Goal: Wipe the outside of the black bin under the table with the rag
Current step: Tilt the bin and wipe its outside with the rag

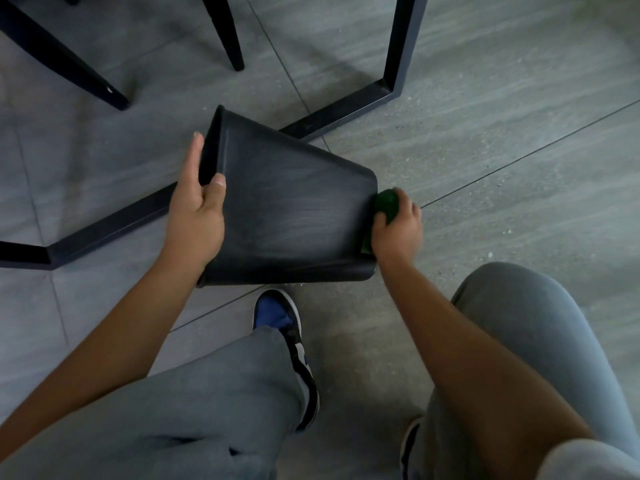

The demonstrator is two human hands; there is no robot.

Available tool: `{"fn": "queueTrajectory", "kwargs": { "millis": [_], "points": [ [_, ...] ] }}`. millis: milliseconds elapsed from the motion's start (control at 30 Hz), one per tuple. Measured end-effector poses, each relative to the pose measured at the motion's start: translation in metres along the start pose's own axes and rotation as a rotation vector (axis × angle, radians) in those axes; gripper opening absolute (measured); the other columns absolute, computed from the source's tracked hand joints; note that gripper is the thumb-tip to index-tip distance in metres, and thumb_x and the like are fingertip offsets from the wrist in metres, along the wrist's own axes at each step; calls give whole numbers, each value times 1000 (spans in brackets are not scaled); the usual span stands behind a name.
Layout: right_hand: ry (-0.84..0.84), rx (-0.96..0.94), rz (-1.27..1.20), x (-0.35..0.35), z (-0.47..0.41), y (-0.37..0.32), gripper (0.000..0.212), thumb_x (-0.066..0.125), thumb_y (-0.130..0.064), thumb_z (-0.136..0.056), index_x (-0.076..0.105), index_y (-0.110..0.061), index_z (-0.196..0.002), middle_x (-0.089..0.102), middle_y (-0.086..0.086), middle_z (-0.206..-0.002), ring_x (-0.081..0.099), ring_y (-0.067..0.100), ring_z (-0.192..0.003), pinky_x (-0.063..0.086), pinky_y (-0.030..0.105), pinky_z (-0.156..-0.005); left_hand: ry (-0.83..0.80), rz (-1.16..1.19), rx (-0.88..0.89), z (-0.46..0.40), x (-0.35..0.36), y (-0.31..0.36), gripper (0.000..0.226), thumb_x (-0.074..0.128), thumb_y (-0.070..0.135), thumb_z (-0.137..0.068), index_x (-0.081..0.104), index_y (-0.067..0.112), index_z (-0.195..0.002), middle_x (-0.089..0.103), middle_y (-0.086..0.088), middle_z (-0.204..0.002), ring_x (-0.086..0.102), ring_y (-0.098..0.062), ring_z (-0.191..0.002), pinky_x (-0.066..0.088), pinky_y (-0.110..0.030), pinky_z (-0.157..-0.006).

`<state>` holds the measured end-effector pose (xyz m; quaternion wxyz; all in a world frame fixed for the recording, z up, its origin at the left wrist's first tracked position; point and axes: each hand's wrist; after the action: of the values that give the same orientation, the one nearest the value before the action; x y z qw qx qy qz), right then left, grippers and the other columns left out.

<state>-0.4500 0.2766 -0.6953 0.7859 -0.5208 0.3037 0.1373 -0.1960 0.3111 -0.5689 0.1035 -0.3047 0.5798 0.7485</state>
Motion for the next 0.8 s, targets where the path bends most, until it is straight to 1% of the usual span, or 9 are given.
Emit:
{"fn": "queueTrajectory", "kwargs": {
  "millis": [67,100,167,300,367,500,567,667,800],
  "points": [
    [12,33,-40,-9,-8,-12,62,66,-26,-95,45,-30,-153,51,2,-152,59,26,-129,55,42,-101,10,8,-4,-2,0,-2,61,43,20,-113,18,31,-168,31,10,-171,49,5,-139,31,-28,-127],
    [19,8,-65,-12,-8,-22,65,70,-28,-92,45,-29,-153,52,0,-151,60,23,-128,51,35,-99,13,14,-9,-2,0,-3,61,43,22,-113,19,33,-167,32,3,-171,45,-10,-148,30,-38,-128],
    [44,-112,-124,-13,-2,-48,66,75,-28,-86,51,-24,-147,57,0,-144,61,20,-123,50,32,-96,7,15,-17,-3,2,-5,60,43,22,-113,20,33,-167,33,3,-171,39,-18,-154,27,-43,-130],
    [43,-431,-126,3,20,-107,63,77,-28,-75,64,-19,-136,59,8,-142,58,29,-121,50,35,-97,7,8,3,-1,6,0,60,43,17,-113,20,28,-167,29,3,-173,29,-13,-158,23,-27,-128],
    [-3,-535,-64,19,34,-134,59,79,-36,-80,66,-20,-135,57,9,-147,56,34,-121,47,37,-97,16,25,7,-4,7,-1,60,43,17,-112,22,29,-167,35,-4,-170,34,-20,-157,27,-34,-128],
    [-279,-448,-322,38,53,-141,42,71,-32,-97,67,-21,-137,59,1,-149,53,28,-131,45,43,-110,83,95,-44,-1,5,-7,57,43,12,-112,27,26,-166,29,13,-166,28,-3,-153,25,-22,-127],
    [-263,-378,-326,35,49,-127,54,72,-29,-96,58,-21,-147,59,2,-148,52,26,-131,43,40,-113,94,85,-27,2,5,-11,56,42,11,-112,28,23,-165,28,14,-165,25,0,-153,21,-20,-127],
    [-251,-382,-223,35,49,-117,76,77,-46,-90,45,-26,-155,57,3,-149,50,27,-131,44,46,-112,63,43,24,2,7,-9,57,41,8,-112,26,20,-165,27,10,-168,24,6,-149,20,-1,-115],
    [-274,-480,-207,41,57,-129,87,80,-46,-84,38,-30,-158,55,8,-145,56,28,-130,55,48,-100,40,28,47,0,10,-3,58,40,2,-110,25,15,-166,28,15,-160,24,7,-148,20,1,-113]
  ]
}}
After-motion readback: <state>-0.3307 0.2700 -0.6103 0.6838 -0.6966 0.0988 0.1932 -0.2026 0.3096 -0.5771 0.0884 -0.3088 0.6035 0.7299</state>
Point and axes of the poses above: each hand's wrist, its own z-axis away from the middle knuckle, its own x-axis out of the palm, y = z × x
